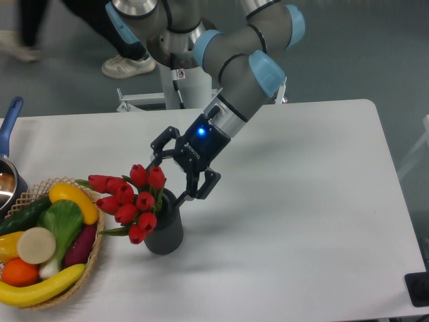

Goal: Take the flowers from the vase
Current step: 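Close the gripper around the tulip stems just above the vase rim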

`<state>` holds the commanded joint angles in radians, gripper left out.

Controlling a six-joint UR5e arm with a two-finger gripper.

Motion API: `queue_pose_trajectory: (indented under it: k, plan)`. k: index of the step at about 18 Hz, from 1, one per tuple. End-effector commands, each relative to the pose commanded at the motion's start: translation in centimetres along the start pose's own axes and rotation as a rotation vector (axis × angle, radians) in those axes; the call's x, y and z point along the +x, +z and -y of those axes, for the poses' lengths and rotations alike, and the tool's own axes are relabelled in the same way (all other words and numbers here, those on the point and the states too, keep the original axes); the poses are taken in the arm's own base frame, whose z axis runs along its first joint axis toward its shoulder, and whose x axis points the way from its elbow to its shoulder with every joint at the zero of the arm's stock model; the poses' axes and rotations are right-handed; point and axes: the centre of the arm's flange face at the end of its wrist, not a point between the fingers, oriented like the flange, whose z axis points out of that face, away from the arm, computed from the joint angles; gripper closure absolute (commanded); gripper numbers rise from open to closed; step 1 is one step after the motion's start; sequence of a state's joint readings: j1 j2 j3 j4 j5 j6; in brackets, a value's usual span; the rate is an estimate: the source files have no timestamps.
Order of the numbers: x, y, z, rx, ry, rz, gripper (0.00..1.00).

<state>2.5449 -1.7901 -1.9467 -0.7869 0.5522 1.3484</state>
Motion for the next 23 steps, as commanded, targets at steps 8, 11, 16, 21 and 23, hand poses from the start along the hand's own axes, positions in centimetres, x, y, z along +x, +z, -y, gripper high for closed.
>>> queue_pose_trajectory:
  k: [8, 11, 16, 21, 23]
  plan:
    - [-0.4, 2.3, -0.1, -0.002, 0.005, -0.037, 0.0]
    - [-0.2, 2.8, 0.4, 0.0, 0.012, -0.047, 0.0]
    - [-0.3, 2.7, 0.5, 0.0, 0.016, -0.044, 0.22]
    - [-0.2, 2.8, 0.4, 0.0, 0.012, -0.046, 0.52]
    - [-0.2, 2.7, 0.5, 0.0, 0.013, -0.045, 0.58]
